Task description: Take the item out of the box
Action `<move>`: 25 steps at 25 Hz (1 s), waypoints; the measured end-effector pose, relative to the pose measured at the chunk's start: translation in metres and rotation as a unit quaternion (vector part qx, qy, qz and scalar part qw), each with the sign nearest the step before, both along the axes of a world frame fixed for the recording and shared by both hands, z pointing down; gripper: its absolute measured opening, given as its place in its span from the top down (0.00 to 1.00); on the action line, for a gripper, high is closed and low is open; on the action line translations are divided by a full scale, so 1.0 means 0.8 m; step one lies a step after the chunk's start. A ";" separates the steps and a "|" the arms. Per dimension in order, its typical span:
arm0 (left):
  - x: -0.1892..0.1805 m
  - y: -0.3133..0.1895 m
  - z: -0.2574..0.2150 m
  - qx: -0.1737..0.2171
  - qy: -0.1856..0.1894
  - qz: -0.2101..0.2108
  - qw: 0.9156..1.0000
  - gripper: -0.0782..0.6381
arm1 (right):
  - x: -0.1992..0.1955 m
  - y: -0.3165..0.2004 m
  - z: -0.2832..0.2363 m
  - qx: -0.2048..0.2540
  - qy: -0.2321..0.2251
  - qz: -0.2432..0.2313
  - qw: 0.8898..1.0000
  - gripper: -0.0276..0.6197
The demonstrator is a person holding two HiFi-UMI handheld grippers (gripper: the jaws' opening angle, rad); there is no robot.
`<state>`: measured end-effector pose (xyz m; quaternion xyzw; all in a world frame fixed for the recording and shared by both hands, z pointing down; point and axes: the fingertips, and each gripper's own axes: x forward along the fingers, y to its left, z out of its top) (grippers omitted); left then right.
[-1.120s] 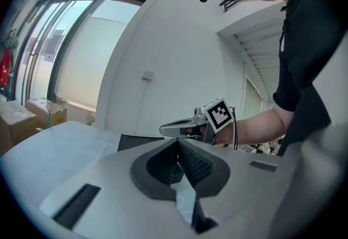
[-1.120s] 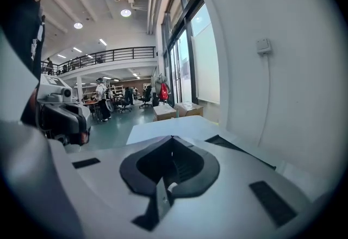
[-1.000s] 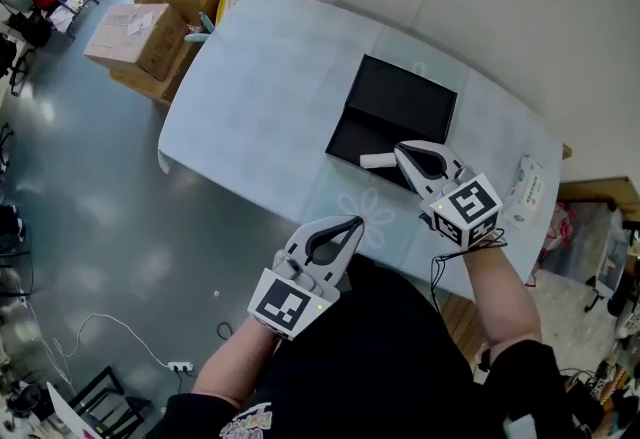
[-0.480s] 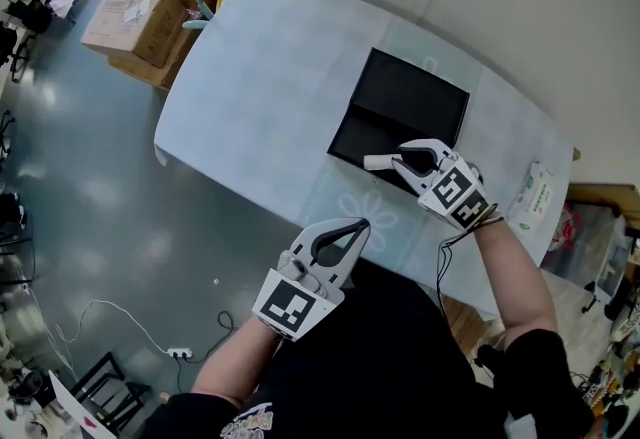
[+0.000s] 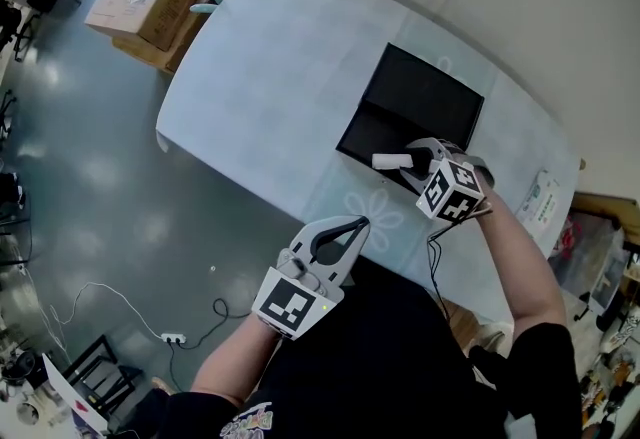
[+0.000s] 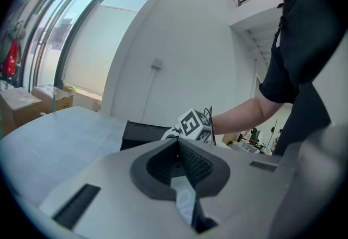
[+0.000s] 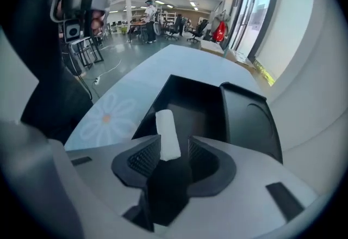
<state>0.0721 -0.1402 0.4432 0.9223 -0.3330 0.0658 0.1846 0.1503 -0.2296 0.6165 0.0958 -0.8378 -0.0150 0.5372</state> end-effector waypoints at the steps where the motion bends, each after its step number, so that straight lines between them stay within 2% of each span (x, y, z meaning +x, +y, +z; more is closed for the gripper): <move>1: -0.002 -0.001 0.001 -0.002 0.000 -0.003 1.000 0.88 | 0.000 0.001 0.005 0.000 0.012 -0.010 1.000 0.74; 7: -0.011 -0.002 0.006 -0.008 -0.003 -0.015 1.000 0.88 | -0.003 0.004 0.026 0.000 0.058 -0.057 0.997 0.73; 14: -0.028 -0.004 0.012 -0.015 -0.003 -0.030 0.999 0.88 | -0.012 0.005 0.047 -0.002 0.096 -0.085 0.992 0.73; 25: -0.051 0.005 0.011 -0.013 -0.010 -0.036 0.999 0.88 | -0.018 0.003 0.055 -0.015 0.100 -0.062 0.993 0.73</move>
